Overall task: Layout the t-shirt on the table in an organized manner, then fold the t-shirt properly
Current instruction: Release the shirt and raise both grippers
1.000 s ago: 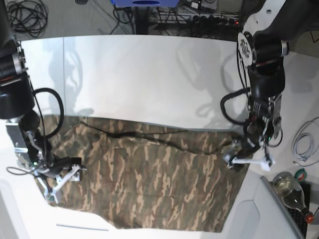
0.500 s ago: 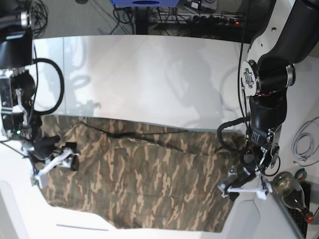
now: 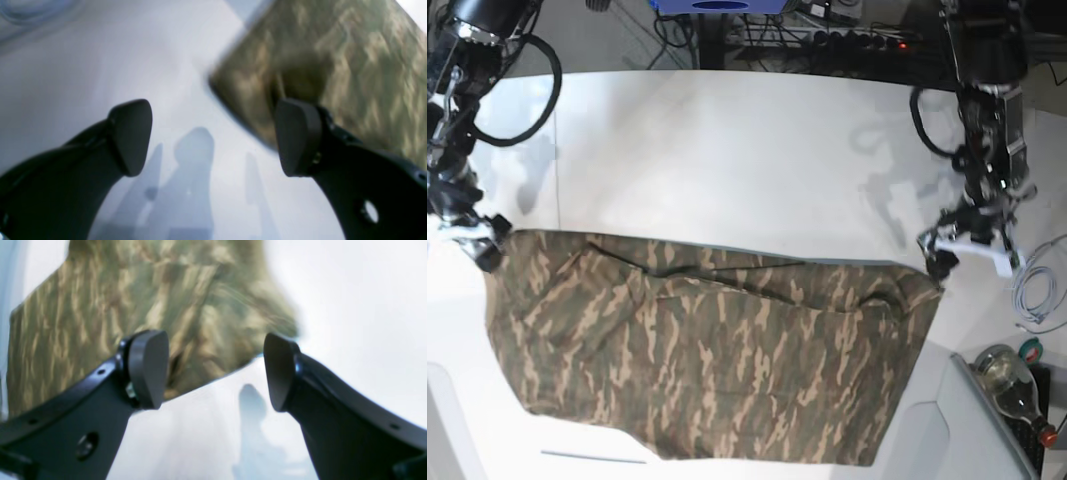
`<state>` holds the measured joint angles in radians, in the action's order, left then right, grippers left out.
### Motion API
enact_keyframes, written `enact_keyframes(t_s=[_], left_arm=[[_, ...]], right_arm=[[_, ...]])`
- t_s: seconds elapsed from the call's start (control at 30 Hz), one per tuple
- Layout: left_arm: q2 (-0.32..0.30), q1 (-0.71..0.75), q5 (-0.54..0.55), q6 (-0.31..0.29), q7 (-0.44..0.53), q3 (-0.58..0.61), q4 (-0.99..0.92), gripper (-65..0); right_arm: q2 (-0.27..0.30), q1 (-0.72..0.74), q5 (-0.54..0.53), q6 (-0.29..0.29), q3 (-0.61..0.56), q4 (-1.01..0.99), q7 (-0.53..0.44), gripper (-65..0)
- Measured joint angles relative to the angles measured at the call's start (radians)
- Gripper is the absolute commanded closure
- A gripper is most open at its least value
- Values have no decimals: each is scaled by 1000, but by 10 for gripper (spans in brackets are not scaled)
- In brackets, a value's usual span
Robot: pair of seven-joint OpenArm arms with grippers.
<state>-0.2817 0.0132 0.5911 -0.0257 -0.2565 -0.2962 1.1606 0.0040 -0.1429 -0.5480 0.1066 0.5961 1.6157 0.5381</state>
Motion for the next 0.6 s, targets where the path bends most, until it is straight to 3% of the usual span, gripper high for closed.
enact_keyframes(t_s=[0.07, 0.13, 0.27, 0.4, 0.47, 0.6], left_arm=[[1, 65, -11, -64, 16, -35, -3, -546], [3, 102, -12, -145, 26, -85, -6, -546], [45, 106, -7, -275, 40, -173, -17, -546], [53, 115, -18, -285, 28, -183, -44, -546], [44, 116, -19, -282, 29, -187, -44, -546], [42, 101, -17, -282, 35, -186, -73, -546]], right_arm=[[-55, -11, -53, -3, 76, -12, 5, -425], [-83, -10, -164, 56, 130, -63, 13, -423], [-61, 31, -318, 74, 144, -228, 11, -420], [-17, 97, -333, 66, 155, -437, -16, -419], [2, 140, -354, 91, 149, -539, -6, -419], [74, 253, -360, 94, 146, -716, -32, -419]])
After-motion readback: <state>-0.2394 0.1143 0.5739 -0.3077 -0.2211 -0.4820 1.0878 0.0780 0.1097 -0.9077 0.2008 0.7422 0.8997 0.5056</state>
